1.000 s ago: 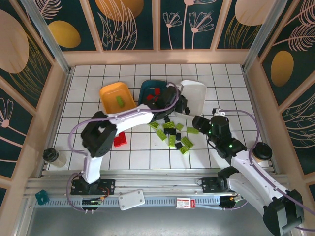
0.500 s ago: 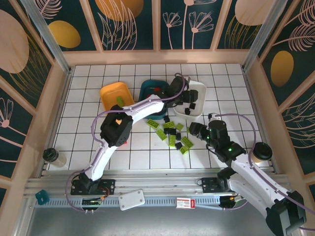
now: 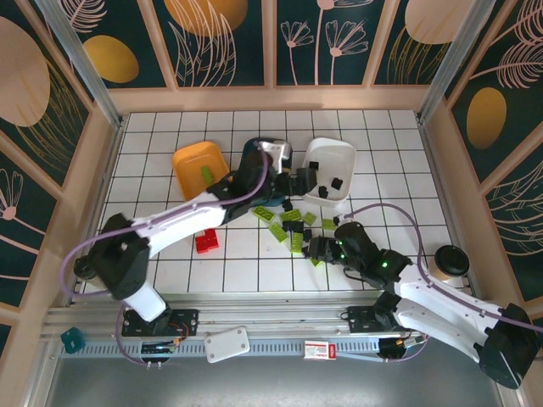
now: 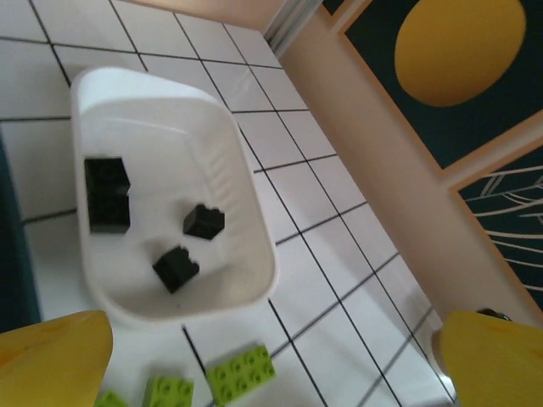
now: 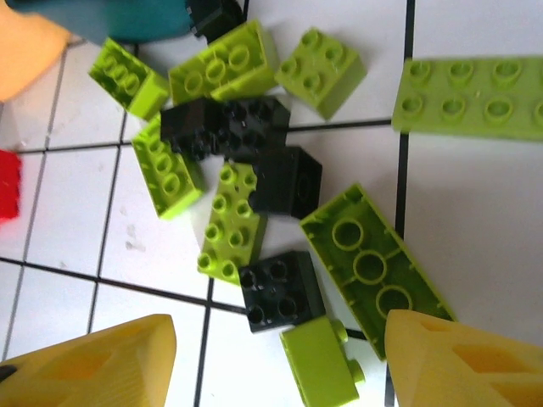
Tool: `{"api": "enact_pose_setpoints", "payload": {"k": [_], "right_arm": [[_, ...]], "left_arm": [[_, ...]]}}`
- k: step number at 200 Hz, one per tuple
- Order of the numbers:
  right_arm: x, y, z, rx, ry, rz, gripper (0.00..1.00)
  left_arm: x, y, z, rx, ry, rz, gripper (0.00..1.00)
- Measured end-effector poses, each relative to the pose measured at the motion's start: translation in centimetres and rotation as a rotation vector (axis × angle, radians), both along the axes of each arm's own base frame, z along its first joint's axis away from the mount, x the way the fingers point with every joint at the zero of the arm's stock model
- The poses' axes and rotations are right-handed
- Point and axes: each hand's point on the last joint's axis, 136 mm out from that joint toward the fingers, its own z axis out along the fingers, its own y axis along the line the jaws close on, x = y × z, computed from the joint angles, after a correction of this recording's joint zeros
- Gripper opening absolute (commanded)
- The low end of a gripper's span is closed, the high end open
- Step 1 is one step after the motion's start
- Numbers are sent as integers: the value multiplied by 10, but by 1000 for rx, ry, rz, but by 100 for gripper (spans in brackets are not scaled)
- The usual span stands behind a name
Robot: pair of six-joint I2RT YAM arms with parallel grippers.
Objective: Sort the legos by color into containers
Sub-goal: Pick up the lego from the bottom-center of the table.
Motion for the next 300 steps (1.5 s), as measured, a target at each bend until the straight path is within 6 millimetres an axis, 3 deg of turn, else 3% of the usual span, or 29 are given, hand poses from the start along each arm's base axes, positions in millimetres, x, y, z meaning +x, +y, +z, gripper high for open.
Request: {"api": "enact_pose_setpoints", "payload": {"k": [15,47,67,97,190,233,300], "right_arm": [[-5,0,-11,-32,31,6,62],[-13,1,-33,-104,97,29,62],[-20,2,-46,-150,133,53,62],[-26,2,-59,-198,167,70,60],[-17,5,-60,-229,117,83,36],[-10,14,-47,-197,74,98,26],[-6,24,1,-130,9,117,16]], "left_arm": [[-17,18,-11,-6,13,7,99],[-45,51,-60,55,97,29,99],[-56,66,-73,74,117,51,99],[-65,84,-68,57,98,82,98],[-71,111,-66,80,78,160,98],[-71,128,-65,111,66,222,98],[-72,177,-45,134,-17,403,98]]}}
